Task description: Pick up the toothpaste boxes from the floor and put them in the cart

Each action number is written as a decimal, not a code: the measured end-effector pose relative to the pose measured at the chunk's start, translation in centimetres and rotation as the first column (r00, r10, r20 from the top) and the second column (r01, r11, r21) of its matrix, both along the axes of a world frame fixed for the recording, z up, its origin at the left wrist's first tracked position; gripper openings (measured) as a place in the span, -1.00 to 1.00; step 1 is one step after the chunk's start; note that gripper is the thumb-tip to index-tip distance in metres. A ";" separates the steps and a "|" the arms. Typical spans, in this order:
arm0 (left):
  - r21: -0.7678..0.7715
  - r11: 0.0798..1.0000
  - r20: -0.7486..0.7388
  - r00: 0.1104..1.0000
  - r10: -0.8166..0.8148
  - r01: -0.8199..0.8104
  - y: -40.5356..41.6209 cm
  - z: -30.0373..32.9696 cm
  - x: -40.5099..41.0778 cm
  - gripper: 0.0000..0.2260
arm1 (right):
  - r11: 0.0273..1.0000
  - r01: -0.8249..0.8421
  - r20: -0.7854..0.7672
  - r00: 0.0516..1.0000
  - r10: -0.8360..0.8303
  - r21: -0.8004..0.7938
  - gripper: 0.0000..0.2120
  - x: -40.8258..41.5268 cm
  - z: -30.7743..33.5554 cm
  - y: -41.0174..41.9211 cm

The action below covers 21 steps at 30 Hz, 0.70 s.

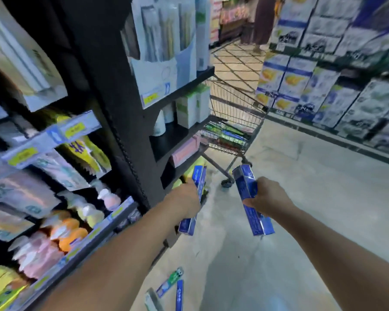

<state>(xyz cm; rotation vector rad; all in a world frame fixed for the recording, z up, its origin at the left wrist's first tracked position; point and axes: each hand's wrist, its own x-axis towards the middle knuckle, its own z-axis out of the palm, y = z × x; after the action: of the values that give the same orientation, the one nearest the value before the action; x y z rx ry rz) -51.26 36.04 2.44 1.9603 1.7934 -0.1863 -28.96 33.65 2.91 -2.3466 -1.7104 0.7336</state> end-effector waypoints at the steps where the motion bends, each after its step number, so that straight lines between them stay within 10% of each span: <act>1: 0.008 1.000 -0.001 1.000 -0.028 0.028 1.4 0.1 1.1 -0.54 | 1.000 0.010 0.001 1.000 -0.010 -0.009 -0.67 0.9 -0.1 1.0; 10: 0.027 0.981 -0.091 0.978 -0.190 0.193 14.8 -2.0 12.9 -0.44 | 0.999 0.049 0.016 0.999 -0.049 -0.001 -0.63 11.7 -2.5 12.9; 21: -0.057 0.998 -0.041 0.999 0.029 -0.032 30.5 -2.2 26.4 -0.47 | 0.999 -0.024 0.016 1.000 0.024 -0.033 -0.60 26.7 -3.3 30.5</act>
<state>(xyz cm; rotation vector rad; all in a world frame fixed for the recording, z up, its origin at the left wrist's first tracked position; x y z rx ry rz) -24.81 66.53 0.22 1.9010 1.8220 -0.2659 -2.29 64.12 -0.34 -2.3640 -1.7497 0.7531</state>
